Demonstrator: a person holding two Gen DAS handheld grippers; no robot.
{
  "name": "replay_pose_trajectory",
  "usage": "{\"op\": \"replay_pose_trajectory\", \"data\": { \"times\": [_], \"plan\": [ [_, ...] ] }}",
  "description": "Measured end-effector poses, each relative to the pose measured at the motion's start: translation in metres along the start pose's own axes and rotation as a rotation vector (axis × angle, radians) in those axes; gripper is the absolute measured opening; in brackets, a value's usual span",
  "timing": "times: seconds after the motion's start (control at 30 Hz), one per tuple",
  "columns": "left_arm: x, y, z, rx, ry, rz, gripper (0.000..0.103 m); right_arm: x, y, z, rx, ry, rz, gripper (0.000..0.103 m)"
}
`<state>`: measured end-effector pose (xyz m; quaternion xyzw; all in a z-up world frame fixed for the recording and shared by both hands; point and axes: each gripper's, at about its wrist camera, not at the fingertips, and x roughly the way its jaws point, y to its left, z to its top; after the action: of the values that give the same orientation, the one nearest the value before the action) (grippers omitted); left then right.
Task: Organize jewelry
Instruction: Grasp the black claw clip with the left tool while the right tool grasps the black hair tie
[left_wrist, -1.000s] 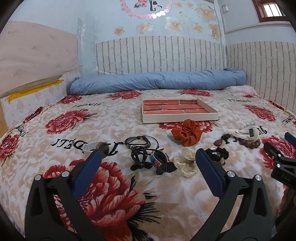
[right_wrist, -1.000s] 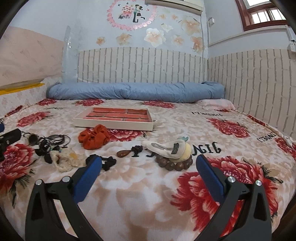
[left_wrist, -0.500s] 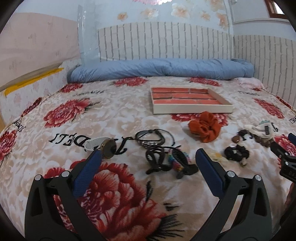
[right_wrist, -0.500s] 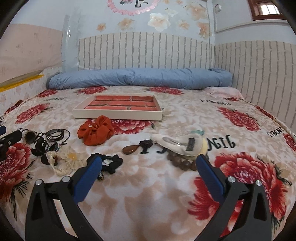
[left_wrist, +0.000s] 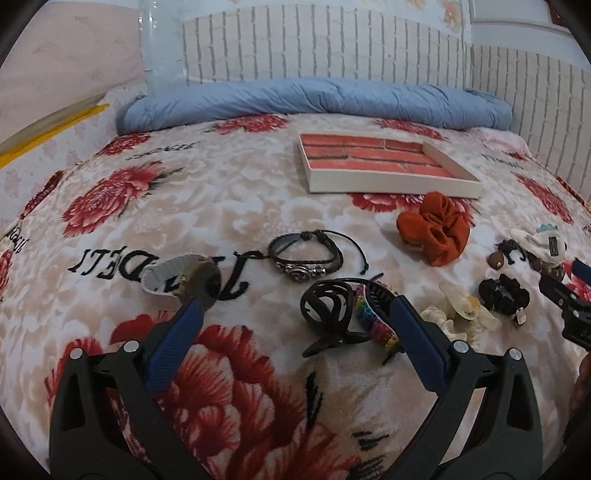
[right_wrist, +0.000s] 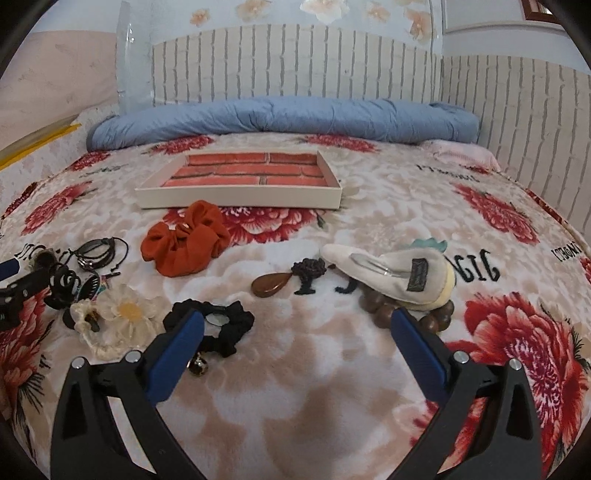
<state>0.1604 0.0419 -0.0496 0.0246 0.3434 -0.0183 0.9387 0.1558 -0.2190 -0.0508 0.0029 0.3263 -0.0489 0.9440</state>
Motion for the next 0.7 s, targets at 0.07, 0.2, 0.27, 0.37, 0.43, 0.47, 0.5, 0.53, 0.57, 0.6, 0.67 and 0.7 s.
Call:
{"op": "replay_pose_trajectory", "data": {
  "times": [0.07,0.2,0.27,0.37,0.43,0.47,0.5,0.53,0.57,0.6,0.67,0.7],
  "plan": [
    [0.005,-0.001,0.002,0.011,0.010,0.001,0.096,0.006,0.004,0.002,-0.002,0.019,0.004,0.093],
    [0.017,0.001,0.002,0.007,0.049,-0.019,0.090,0.021,0.011,0.002,-0.014,0.082,0.007,0.084],
    [0.021,0.002,0.000,0.003,0.066,-0.022,0.088,0.025,0.011,0.001,-0.011,0.098,0.008,0.082],
    [0.026,0.002,-0.001,-0.001,0.088,-0.030,0.086,0.029,0.010,0.002,0.001,0.120,0.019,0.080],
    [0.030,0.002,-0.002,0.000,0.105,-0.036,0.083,0.034,0.012,0.001,-0.006,0.142,0.020,0.077],
    [0.032,0.002,-0.002,0.000,0.113,-0.041,0.082,0.036,0.012,0.000,-0.007,0.153,0.021,0.075],
    [0.034,0.002,-0.002,0.001,0.121,-0.049,0.081,0.040,0.013,-0.001,-0.007,0.170,0.021,0.074],
    [0.036,0.001,-0.003,0.002,0.129,-0.055,0.080,0.042,0.013,-0.001,-0.006,0.181,0.022,0.073],
    [0.037,0.001,-0.003,0.003,0.137,-0.061,0.078,0.044,0.013,-0.001,-0.006,0.190,0.025,0.071],
    [0.039,0.001,-0.003,0.004,0.144,-0.067,0.076,0.046,0.014,-0.002,-0.008,0.199,0.028,0.068],
    [0.043,0.001,-0.004,0.001,0.159,-0.072,0.068,0.048,0.015,-0.004,-0.014,0.206,0.029,0.064],
    [0.045,0.002,-0.005,-0.003,0.168,-0.078,0.066,0.049,0.016,-0.004,-0.016,0.208,0.029,0.061]
  ]
}}
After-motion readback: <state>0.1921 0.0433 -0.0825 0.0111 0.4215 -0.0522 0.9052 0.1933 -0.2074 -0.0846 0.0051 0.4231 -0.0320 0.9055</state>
